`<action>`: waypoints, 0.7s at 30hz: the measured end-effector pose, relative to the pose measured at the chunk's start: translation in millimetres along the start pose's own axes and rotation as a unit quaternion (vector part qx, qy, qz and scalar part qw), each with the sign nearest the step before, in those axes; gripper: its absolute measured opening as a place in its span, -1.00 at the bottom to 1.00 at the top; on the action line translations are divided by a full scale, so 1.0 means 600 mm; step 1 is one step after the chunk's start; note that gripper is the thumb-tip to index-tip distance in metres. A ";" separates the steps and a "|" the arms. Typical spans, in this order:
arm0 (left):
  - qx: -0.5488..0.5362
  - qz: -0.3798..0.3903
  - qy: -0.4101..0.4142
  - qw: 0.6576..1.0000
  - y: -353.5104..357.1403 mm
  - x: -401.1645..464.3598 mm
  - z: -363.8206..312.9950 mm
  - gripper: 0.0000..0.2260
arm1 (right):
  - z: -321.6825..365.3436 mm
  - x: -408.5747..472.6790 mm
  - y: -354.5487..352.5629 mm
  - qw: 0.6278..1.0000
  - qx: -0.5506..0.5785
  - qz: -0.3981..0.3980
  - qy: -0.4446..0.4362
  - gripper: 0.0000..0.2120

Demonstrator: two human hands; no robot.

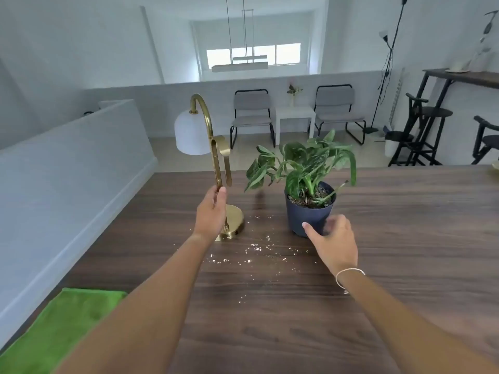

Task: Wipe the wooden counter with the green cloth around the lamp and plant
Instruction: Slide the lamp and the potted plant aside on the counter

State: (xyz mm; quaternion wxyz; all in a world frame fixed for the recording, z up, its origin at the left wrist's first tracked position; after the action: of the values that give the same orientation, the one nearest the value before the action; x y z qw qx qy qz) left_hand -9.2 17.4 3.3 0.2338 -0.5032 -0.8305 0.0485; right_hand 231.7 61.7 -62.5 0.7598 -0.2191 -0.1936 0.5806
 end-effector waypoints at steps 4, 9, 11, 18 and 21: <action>-0.053 -0.058 0.017 0.997 0.012 0.018 -0.008 -0.65 | -0.004 0.014 0.005 0.998 0.049 0.021 0.035 -0.19; -0.106 -0.092 0.035 0.989 0.019 0.048 -0.011 -0.73 | -0.004 0.037 0.013 0.995 0.079 0.053 0.015 -0.12; -0.110 -0.106 0.054 0.987 0.019 0.058 -0.017 -0.74 | -0.003 0.041 0.016 0.993 0.095 0.067 0.012 -0.03; -0.074 -0.135 0.096 0.983 0.021 0.066 -0.032 -0.75 | 0.002 0.054 0.022 0.980 0.167 0.108 -0.003 0.12; -0.072 -0.134 0.095 0.984 0.021 0.067 -0.033 -0.75 | 0.000 0.061 0.029 0.974 0.192 0.118 -0.010 0.10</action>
State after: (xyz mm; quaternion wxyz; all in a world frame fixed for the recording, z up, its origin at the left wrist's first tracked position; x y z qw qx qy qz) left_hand -5.8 54.8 30.2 0.2790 -0.4054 -0.8657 -0.0910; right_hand 227.2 100.8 -70.9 0.7119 -0.0841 -0.0589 0.6948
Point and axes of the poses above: each hand's wrist, its own x-axis towards the middle knuckle, its own y-axis out of the palm, z = x × y, the point moved 2 cm from there along x, towards the middle knuckle, and after that the axes turned 11 degrees about y, right-handed, at the moved point
